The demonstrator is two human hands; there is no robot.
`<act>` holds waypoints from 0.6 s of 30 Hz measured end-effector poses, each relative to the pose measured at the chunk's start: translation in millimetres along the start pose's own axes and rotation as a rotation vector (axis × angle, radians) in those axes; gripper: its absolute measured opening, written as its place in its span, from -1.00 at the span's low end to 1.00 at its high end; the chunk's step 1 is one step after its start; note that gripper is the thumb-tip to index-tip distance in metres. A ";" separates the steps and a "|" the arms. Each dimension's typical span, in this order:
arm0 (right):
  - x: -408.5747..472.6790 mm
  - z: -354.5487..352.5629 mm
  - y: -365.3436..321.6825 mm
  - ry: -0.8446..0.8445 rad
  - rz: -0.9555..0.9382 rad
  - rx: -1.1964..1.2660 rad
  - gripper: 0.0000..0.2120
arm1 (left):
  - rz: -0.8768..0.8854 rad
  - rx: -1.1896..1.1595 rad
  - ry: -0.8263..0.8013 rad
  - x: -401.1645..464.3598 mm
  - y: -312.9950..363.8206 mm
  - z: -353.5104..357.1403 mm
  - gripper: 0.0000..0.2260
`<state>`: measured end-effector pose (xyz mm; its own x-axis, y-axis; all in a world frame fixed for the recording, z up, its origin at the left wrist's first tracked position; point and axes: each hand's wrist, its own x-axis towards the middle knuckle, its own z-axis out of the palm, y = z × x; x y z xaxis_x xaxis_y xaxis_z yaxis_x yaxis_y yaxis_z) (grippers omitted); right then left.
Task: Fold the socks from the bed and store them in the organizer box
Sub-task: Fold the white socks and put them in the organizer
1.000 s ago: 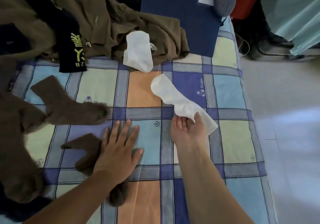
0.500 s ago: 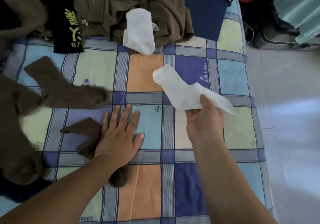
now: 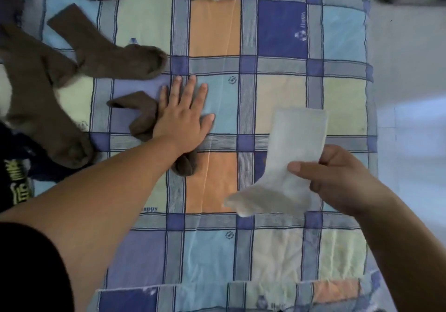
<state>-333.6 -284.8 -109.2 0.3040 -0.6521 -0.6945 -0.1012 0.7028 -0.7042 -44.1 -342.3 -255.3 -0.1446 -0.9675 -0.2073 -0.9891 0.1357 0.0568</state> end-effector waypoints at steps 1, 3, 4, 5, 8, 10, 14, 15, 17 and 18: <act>14.0 -11.1 11.2 0.107 0.044 0.003 -0.63 | -0.006 -0.004 -0.001 0.4 0.0 1.3 -0.36; 41.0 -33.4 29.4 0.288 0.098 -0.001 -0.72 | -0.014 -0.012 -0.001 1.4 -0.3 3.8 -0.36; 51.6 -44.2 36.4 0.348 0.119 -0.037 -0.77 | -0.016 -0.011 0.005 1.5 -0.6 5.2 -0.36; 60.2 -54.5 41.8 0.393 0.141 -0.078 -0.81 | -0.016 -0.010 0.013 1.7 -1.0 6.7 -0.36; 72.1 -77.8 51.6 0.453 0.165 -0.085 -0.84 | -0.011 -0.003 0.030 2.5 -1.3 8.5 -0.36; 73.4 -82.9 53.5 0.480 0.165 0.051 -0.80 | -0.013 0.002 0.030 2.7 -1.1 8.6 -0.36; 76.9 -77.0 48.1 0.556 0.089 0.214 -0.89 | -0.018 0.012 0.012 3.0 -1.0 6.4 -0.36; 77.8 -75.4 45.4 0.560 0.066 0.181 -0.92 | -0.019 0.011 0.004 3.1 -0.9 5.0 -0.36; 79.1 -75.4 40.3 0.618 0.067 -0.025 -0.95 | -0.019 0.008 -0.008 3.0 -0.2 2.2 -0.36; 79.7 -78.0 36.7 0.684 0.087 -0.212 -0.95 | -0.016 0.007 -0.009 2.5 0.5 1.2 -0.36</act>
<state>-387.0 -333.1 -202.0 -0.3677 -0.6768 -0.6378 -0.3009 0.7355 -0.6070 -45.0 -344.4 -257.0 -0.1287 -0.9676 -0.2172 -0.9915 0.1214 0.0467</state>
